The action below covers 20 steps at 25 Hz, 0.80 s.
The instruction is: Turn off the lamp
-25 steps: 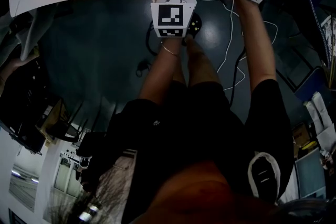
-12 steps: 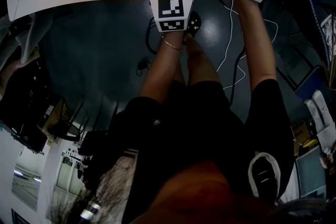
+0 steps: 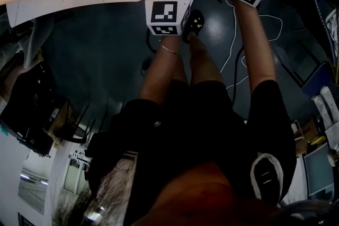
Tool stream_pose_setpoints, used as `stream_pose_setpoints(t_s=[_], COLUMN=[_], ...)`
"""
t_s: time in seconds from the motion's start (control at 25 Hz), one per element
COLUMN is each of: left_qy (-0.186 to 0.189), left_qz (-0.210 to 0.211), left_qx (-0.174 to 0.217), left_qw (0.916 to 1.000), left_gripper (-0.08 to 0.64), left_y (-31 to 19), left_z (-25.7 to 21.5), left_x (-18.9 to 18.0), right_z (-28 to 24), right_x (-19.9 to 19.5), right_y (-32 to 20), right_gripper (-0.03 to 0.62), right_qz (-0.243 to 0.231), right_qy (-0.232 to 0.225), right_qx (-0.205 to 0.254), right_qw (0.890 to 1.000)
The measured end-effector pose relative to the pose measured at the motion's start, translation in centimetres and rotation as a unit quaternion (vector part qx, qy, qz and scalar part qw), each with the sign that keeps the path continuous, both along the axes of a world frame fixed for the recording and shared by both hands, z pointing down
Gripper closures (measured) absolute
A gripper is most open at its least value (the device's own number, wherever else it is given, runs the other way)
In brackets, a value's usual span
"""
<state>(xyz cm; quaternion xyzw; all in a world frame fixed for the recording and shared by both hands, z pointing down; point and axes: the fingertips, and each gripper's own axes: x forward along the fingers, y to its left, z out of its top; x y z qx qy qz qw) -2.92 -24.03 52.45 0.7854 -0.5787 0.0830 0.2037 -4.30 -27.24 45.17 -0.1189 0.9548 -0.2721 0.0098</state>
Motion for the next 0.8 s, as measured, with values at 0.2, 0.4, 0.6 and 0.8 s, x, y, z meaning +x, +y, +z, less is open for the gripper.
stream_pose_setpoints(t_s=[0.2, 0.4, 0.6, 0.8], left_qy=[0.029, 0.050, 0.060, 0.068], left_qz=[0.019, 0.034, 0.042, 0.047], left_qx=[0.010, 0.032, 0.044, 0.053], left_qw=[0.9993, 0.9977, 0.9963, 0.9952], left_gripper=[0.541, 0.540, 0.541, 0.541], left_y=[0.6, 1.7, 2.0, 2.7], left_z=[-1.1, -2.7, -4.4, -5.7], left_x=[0.1, 0.1, 0.3, -0.2], right_z=[1.2, 2.9, 5.6, 6.9], right_x=[3.0, 5.7, 6.2, 4.8], right_y=[-1.2, 1.1, 3.3, 5.8], right_gripper=[0.574, 0.574, 0.572, 0.553], right_qz=[0.100, 0.113, 0.125, 0.142], right_qy=[0.010, 0.020, 0.047, 0.045], right_qx=[0.000, 0.010, -0.004, -0.009], right_qw=[0.995, 0.993, 0.991, 0.989])
